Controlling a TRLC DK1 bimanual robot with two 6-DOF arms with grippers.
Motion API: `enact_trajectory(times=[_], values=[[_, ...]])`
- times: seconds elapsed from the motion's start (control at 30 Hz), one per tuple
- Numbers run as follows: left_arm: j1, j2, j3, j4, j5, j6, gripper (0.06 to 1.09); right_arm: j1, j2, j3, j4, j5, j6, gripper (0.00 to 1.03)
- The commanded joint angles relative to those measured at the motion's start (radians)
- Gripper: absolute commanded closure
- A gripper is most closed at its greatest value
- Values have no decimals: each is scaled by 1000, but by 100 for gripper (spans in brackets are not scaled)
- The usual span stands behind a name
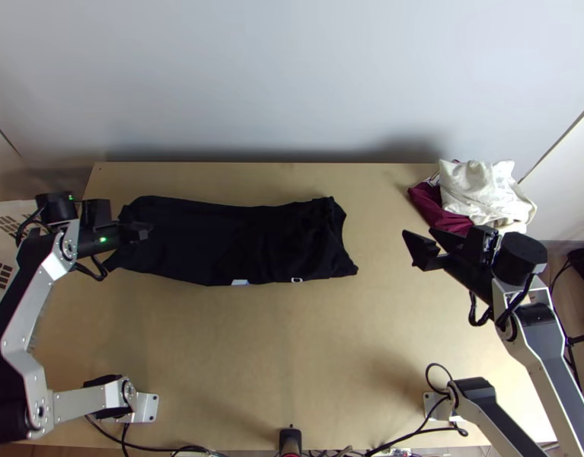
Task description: Fold the t-shirt
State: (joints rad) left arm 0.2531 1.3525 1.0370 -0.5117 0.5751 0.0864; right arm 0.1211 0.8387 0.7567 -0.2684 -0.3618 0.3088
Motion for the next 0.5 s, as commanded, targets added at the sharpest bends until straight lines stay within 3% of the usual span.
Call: enact_trajectory(times=[0.0, 0.47], values=[[-170, -67, 54, -50, -63, -45, 105, 11, -26, -31, 8, 1, 6, 4], [-434, 131, 210, -44, -215, -139, 105, 9, -133, -99, -15, 1, 12, 4]])
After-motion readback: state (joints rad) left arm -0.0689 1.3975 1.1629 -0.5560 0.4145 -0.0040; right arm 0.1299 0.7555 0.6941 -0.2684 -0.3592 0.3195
